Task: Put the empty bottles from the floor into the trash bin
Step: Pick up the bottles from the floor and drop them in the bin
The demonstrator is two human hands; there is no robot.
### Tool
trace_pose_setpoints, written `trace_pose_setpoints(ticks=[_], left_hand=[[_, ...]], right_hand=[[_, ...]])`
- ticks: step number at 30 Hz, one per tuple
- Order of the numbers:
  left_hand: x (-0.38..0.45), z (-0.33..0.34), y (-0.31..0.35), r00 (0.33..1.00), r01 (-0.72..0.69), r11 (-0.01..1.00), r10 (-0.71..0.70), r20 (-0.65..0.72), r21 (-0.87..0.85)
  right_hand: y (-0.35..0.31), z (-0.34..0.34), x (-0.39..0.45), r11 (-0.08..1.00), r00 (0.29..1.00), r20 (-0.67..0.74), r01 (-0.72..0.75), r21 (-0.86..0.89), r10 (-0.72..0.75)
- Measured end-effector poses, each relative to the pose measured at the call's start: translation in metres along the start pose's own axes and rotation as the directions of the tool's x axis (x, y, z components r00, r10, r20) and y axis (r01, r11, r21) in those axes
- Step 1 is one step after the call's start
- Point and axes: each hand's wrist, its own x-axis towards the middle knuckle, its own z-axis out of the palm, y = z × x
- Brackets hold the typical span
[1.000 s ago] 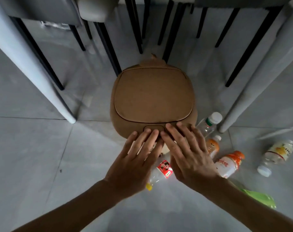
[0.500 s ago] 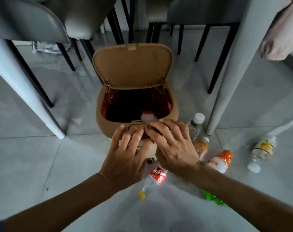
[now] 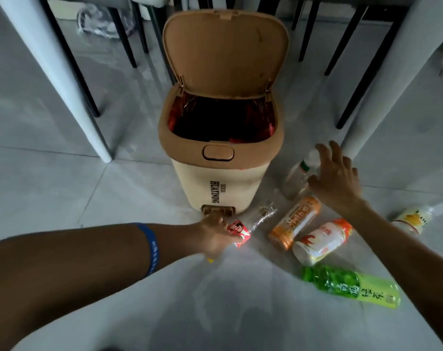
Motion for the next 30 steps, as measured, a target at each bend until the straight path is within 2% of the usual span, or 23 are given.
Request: trace_pose_setpoints(ticks=[4,7,9,12,14,16,19,20,22,25,27,30], left_hand=[[-0.003,0.020,0.004,0.988,0.040,0.982,-0.011,0.154,-0.184],[-0.005,0.033,0.006,0.968,0.043,0.977,0.011,0.249,-0.210],[-0.003,0.032,0.006,0.968,0.057,0.974,-0.001,0.250,-0.219],[-0.005,0.012,0.006,0.993,-0.028,0.986,0.046,0.110,-0.165],[-0.007,-0.010,0.003,0.994,-0.052,0.996,0.043,-0.105,-0.079],[-0.012,-0.044,0.005,0.942,-0.062,0.997,0.041,-0.333,-0.055],[-0.032,-0.103,0.005,0.904,-0.072,0.986,0.001,-0.428,-0.150],[-0.044,-0.124,0.002,0.863,-0.084,0.975,-0.032,-0.505,-0.205],[-0.073,-0.165,-0.009,0.731,-0.148,0.936,-0.114,-0.673,-0.319],[-0.126,-0.224,-0.023,0.569,-0.183,0.913,-0.204,-0.796,-0.365],[-0.160,-0.258,-0.038,0.463,-0.208,0.892,-0.271,-0.844,-0.401],[-0.193,-0.285,-0.069,0.323,-0.183,0.869,-0.389,-0.863,-0.460]], right_hand=[[0.015,0.011,0.013,0.995,0.994,0.111,-0.020,0.101,0.008],[0.010,0.018,0.012,0.987,0.997,-0.048,-0.052,0.155,0.060],[0.004,0.021,0.011,0.987,0.994,-0.092,-0.037,0.159,0.052],[0.004,0.029,0.007,0.980,0.996,-0.081,-0.012,0.200,0.029],[0.003,0.027,0.007,0.968,0.993,-0.106,-0.015,0.250,0.043],[0.000,0.016,0.010,0.946,0.982,-0.172,-0.015,0.323,0.075],[-0.012,-0.018,0.014,0.924,0.941,-0.327,0.042,0.381,0.092],[-0.017,-0.034,0.015,0.914,0.925,-0.366,0.059,0.401,0.101],[-0.028,-0.073,0.018,0.904,0.880,-0.458,0.085,0.420,0.130],[-0.042,-0.132,0.017,0.863,0.755,-0.604,0.103,0.494,0.256],[-0.057,-0.165,0.013,0.793,0.673,-0.679,0.224,0.566,0.294],[-0.088,-0.192,0.006,0.679,0.615,-0.751,0.446,0.583,0.241]])
